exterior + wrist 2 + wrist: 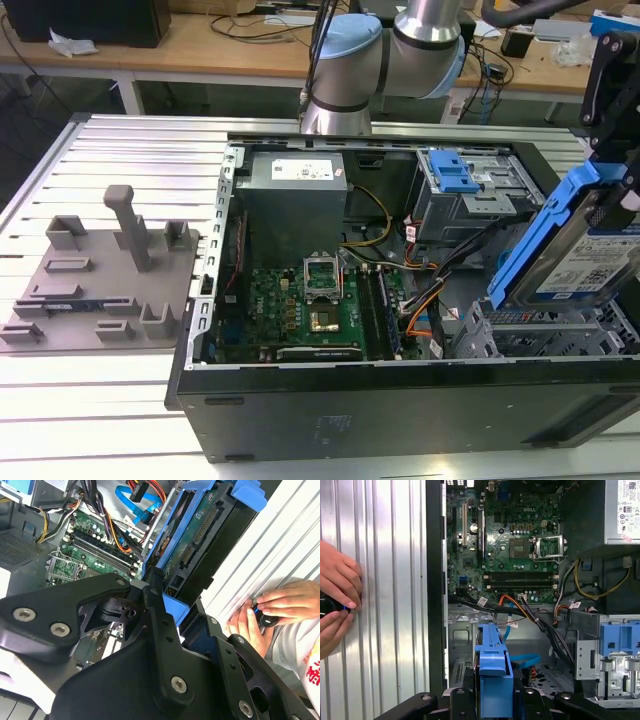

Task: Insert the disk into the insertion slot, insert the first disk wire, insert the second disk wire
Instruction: 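Insert the disk into the insertion slot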

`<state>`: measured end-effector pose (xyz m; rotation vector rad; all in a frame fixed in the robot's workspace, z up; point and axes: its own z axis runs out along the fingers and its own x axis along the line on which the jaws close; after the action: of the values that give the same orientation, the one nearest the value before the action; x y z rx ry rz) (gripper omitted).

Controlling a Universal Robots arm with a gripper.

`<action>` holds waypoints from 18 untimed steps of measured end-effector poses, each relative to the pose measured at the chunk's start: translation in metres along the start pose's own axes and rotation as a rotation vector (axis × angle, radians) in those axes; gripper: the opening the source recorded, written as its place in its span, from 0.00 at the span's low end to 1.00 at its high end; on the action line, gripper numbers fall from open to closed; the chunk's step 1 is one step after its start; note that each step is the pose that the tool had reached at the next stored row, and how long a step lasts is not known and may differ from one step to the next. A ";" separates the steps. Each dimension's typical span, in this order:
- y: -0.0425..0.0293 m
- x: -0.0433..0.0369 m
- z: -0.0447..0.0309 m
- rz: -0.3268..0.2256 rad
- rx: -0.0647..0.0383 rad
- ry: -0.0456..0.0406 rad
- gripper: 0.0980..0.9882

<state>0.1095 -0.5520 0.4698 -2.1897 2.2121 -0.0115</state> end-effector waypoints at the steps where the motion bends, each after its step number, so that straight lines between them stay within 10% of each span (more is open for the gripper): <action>1: 0.0000 0.0000 0.0005 0.000 0.000 0.0000 0.30; 18: -0.0014 -0.0007 0.0165 0.000 0.000 0.0000 0.30</action>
<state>0.1113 -0.5511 0.4533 -2.1897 2.2121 -0.0115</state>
